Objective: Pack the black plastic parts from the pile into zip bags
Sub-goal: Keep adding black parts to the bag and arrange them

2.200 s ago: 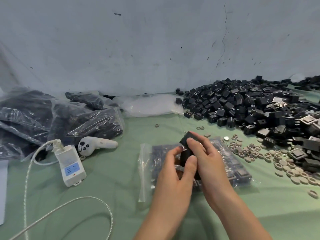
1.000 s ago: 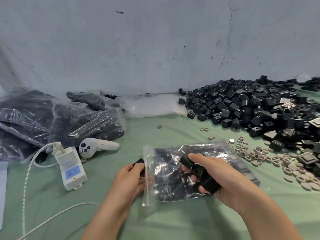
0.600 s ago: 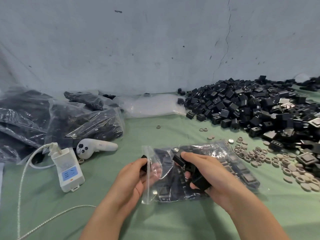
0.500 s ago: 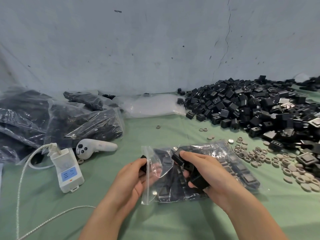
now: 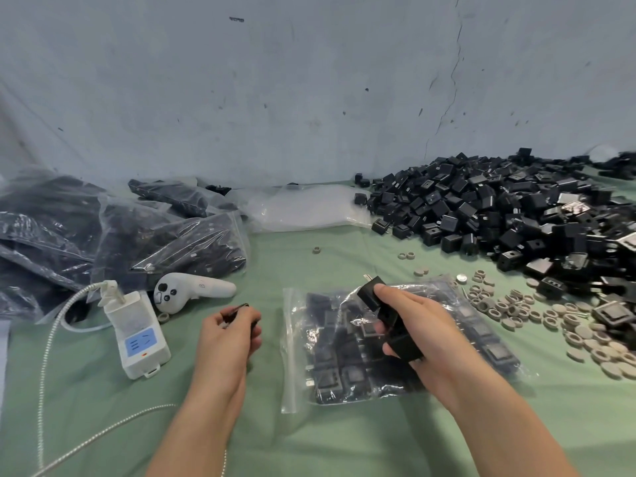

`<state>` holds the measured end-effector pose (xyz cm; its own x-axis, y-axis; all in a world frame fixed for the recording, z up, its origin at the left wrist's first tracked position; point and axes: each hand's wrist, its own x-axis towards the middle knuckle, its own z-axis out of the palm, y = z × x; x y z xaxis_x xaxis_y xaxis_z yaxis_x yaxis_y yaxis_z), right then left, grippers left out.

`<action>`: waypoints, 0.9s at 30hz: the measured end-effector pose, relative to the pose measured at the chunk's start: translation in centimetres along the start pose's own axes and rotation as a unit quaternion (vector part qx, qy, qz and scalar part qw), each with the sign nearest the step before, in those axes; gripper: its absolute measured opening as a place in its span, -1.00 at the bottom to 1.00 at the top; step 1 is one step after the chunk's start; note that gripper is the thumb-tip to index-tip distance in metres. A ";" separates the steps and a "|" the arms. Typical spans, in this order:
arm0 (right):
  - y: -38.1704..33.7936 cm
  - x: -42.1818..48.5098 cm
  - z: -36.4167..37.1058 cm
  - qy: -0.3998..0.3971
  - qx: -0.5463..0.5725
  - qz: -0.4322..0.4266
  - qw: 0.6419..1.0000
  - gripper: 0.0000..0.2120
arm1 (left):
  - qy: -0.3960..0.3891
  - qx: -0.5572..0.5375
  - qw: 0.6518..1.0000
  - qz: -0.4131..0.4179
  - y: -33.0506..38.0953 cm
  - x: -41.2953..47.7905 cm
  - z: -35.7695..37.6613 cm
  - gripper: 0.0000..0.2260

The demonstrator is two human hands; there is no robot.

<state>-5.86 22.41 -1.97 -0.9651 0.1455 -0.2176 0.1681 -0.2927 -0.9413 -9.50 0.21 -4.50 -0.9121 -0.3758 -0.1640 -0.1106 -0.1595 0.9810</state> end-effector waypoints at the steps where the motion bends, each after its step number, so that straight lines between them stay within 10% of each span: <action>1: 0.0 0.0 -0.1 0.006 0.002 0.000 1.000 -0.78 | 0.007 0.024 0.999 0.031 0.0 -0.2 -0.2 -0.92; 6: 0.1 -0.2 -0.4 0.028 0.011 -0.004 1.000 -0.79 | -0.015 0.227 0.960 0.164 -0.6 -1.0 -0.6 -0.95; 13: 0.4 -0.7 -0.6 0.042 0.018 -0.006 0.999 -0.81 | -0.050 0.309 0.942 0.123 -1.5 -1.4 -0.9 -0.62; 27: 0.5 -1.1 -0.8 0.046 0.023 -0.004 0.999 -0.82 | -0.169 0.014 0.984 -0.059 -0.7 -2.3 0.0 -0.80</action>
<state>-4.62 22.84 -2.36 -0.9437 0.2327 -0.2353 0.1496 -0.3342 -0.9306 -7.36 1.21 -4.79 -0.9711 -0.0300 -0.2367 -0.2293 -0.1568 0.9606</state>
